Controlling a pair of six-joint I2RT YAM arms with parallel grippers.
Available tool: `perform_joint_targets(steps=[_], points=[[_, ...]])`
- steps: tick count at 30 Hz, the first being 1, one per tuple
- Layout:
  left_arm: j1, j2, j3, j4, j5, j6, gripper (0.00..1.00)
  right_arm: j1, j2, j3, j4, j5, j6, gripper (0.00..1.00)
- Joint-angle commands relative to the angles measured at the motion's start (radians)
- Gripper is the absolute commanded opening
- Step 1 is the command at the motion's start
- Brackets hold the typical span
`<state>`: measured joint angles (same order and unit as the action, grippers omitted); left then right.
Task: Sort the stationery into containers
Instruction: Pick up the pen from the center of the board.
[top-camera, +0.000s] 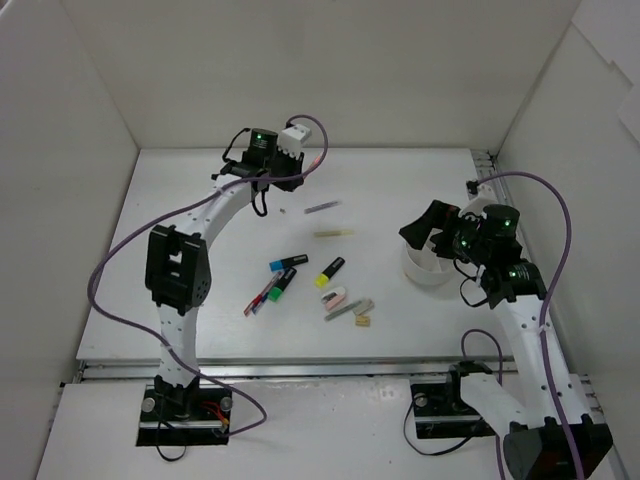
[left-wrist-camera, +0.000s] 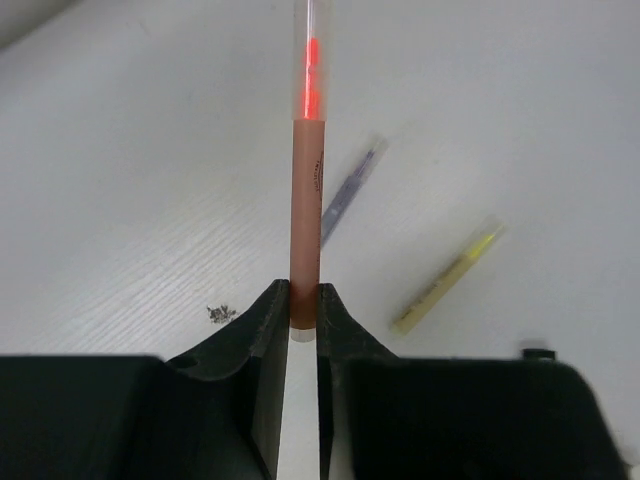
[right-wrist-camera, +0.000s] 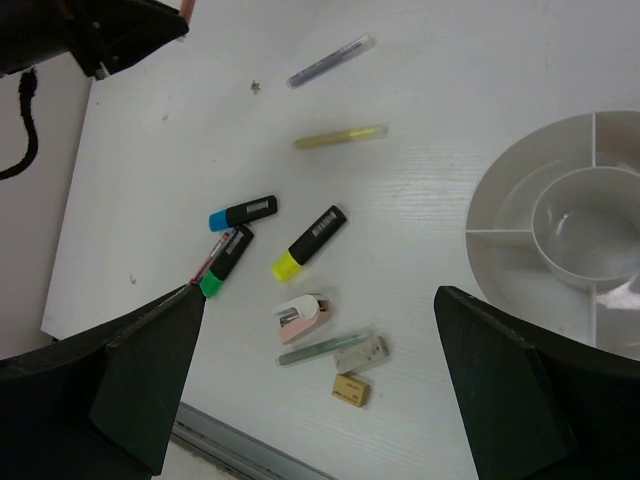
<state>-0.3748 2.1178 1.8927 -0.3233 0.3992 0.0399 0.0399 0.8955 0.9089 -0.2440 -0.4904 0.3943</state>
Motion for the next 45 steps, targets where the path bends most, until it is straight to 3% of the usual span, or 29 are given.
perform_joint_targets(steps=[1,7,11,18,26,29,32,33,36,39,43,44,45], points=[[-0.021,-0.183,-0.093,0.171,0.067,-0.055,0.0,0.011,0.063,0.036,0.172,-0.049,0.076,0.98],[-0.07,-0.35,-0.381,0.315,0.047,-0.156,0.0,0.12,0.198,0.007,0.51,-0.056,0.219,0.98],[-0.114,-0.4,-0.441,0.348,0.087,-0.232,0.0,0.172,0.307,0.039,0.632,-0.043,0.273,0.98],[-0.196,-0.49,-0.567,0.411,0.056,-0.253,0.0,0.248,0.471,0.1,0.611,0.102,0.273,0.98],[-0.26,-0.512,-0.584,0.412,0.066,-0.261,0.0,0.31,0.548,0.131,0.597,0.174,0.276,0.95],[-0.26,-0.527,-0.6,0.42,0.079,-0.259,0.0,0.319,0.557,0.128,0.598,0.193,0.282,0.84],[-0.269,-0.536,-0.607,0.42,0.087,-0.253,0.0,0.325,0.548,0.127,0.611,0.197,0.287,0.65],[-0.269,-0.539,-0.607,0.418,0.087,-0.253,0.0,0.33,0.543,0.127,0.614,0.197,0.285,0.48],[-0.269,-0.539,-0.61,0.414,0.095,-0.249,0.0,0.334,0.519,0.122,0.605,0.21,0.278,0.11],[-0.269,-0.548,-0.619,0.418,0.115,-0.238,0.0,0.339,0.487,0.113,0.591,0.239,0.259,0.0],[-0.269,-0.552,-0.612,0.412,0.141,-0.219,0.0,0.341,0.454,0.093,0.594,0.25,0.236,0.0],[-0.269,-0.549,-0.604,0.386,0.151,-0.2,0.06,0.341,0.442,0.09,0.586,0.262,0.23,0.0],[-0.269,-0.545,-0.581,0.368,0.161,-0.186,0.42,0.339,0.431,0.088,0.58,0.272,0.221,0.0]])
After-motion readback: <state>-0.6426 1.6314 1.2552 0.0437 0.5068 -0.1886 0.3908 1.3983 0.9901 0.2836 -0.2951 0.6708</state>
